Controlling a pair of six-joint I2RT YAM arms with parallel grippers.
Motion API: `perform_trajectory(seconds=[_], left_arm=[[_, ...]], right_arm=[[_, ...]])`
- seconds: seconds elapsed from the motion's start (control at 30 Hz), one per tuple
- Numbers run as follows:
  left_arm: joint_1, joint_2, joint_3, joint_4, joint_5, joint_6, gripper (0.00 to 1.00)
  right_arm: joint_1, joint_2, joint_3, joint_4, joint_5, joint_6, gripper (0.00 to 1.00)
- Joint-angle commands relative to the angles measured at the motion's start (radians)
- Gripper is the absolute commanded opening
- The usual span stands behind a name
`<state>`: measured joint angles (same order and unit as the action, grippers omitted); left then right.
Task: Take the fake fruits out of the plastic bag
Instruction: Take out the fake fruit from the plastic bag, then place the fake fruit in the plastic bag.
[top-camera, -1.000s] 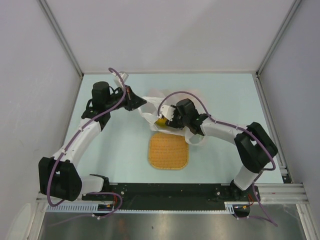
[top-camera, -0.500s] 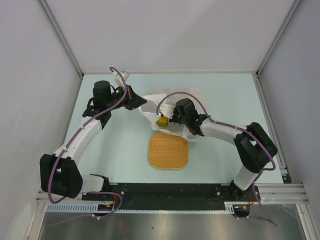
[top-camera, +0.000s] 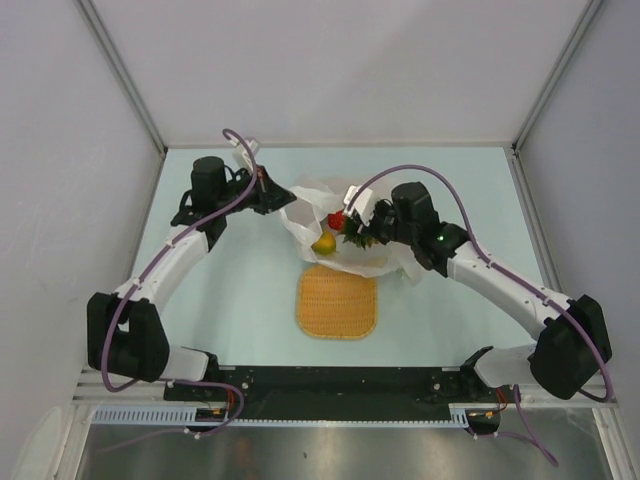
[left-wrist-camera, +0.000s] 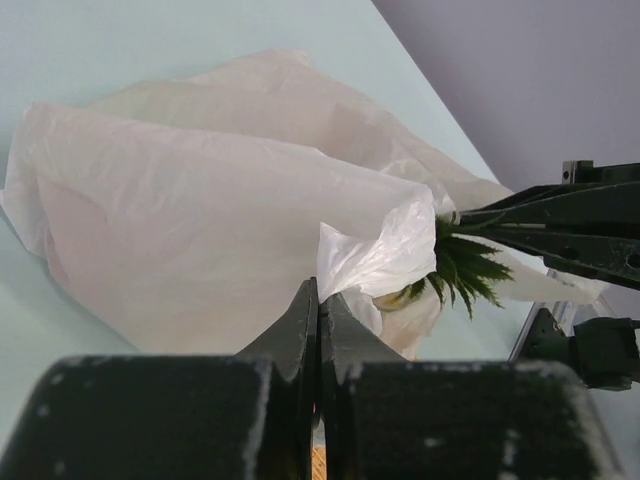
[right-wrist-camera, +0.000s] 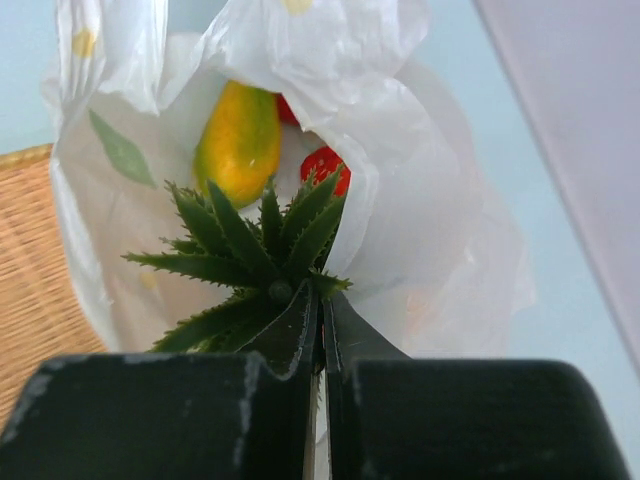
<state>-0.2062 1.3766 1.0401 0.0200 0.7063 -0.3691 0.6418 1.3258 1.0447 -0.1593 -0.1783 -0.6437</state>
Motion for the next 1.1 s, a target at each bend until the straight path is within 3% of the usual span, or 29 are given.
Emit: perform_trajectory(seconds=[0.0, 0.3, 0.53, 0.63, 0.9, 1.07], left_arm=[[0.004, 0.015, 0.064, 0.023, 0.005, 0.004, 0.02], [-0.001, 0.062, 0.092, -0.005, 0.009, 0.064, 0.12], [-0.007, 0.081, 0.143, -0.012, -0.019, 0.111, 0.12], [-0.009, 0.090, 0.182, -0.040, -0.021, 0.111, 0.00], [-0.007, -0.002, 0.173, -0.065, -0.033, 0.108, 0.00], [-0.007, -0.057, 0.100, -0.037, -0.059, 0.119, 0.01]], right_arm=[[-0.019, -0.031, 0.109, -0.068, -0.127, 0.140, 0.00], [0.058, -0.083, 0.192, -0.154, -0.208, 0.199, 0.00], [0.189, -0.080, 0.222, -0.203, -0.222, 0.208, 0.00], [0.220, -0.059, 0.248, -0.200, -0.207, 0.238, 0.00], [-0.011, 0.055, 0.265, -0.224, -0.200, 0.440, 0.00], [-0.031, 0.131, 0.345, -0.354, -0.316, 0.429, 0.00]])
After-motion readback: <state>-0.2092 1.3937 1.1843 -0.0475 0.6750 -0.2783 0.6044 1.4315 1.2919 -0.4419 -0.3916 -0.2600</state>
